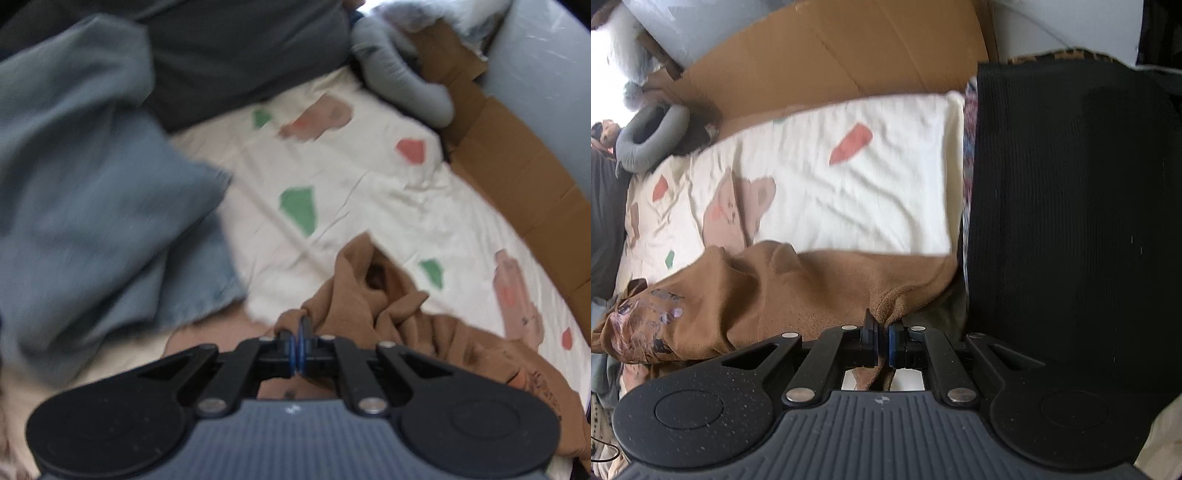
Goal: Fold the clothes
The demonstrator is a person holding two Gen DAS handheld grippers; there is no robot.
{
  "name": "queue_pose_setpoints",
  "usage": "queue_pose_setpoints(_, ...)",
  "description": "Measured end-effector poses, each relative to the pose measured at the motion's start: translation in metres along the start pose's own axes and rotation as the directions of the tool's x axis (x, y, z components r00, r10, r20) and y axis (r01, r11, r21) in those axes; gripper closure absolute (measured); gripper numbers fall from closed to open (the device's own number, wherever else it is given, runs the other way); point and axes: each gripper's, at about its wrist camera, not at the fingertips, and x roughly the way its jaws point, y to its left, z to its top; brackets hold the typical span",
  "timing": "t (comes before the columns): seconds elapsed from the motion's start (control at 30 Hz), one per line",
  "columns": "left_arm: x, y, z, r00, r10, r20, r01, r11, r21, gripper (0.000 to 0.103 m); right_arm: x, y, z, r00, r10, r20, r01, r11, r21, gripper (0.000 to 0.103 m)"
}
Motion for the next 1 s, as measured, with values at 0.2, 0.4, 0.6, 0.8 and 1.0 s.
queue_pose_setpoints(0.2, 0.004, 0.028, -0.033, 0.994, 0.052, -0.096, -0.057, 0.997, -0.058, 0.100, 0.010, -0.006, -0.024, 0.997, -0.007, -0.081, 0.008, 1.000, 0.016, 0.100)
queue_pose_setpoints(0.4, 0.003, 0.030, -0.045, 0.982, 0.066, -0.177, -0.082, 0.993, -0.084, 0.095, 0.021, -0.008, -0.044, 0.984, -0.013, -0.177, 0.014, 1.000, 0.003, 0.096)
queue_pose_setpoints(0.6, -0.023, 0.023, -0.023, 0.984, 0.108, -0.143, -0.113, 0.993, -0.029, 0.087, 0.001, -0.011, -0.041, 0.986, -0.005, -0.164, 0.011, 0.999, 0.034, 0.091)
queue_pose_setpoints(0.8, -0.028, 0.010, 0.002, 0.990, 0.087, -0.108, -0.088, 0.996, -0.002, 0.076, -0.016, 0.002, -0.025, 0.997, 0.013, -0.075, -0.016, 0.999, -0.036, 0.081)
queue_pose_setpoints(1.0, -0.023, -0.018, 0.026, 0.998, 0.037, -0.046, -0.035, 0.998, 0.052, 0.067, -0.009, 0.029, -0.008, 0.994, 0.108, -0.015, -0.109, 0.984, -0.138, 0.073)
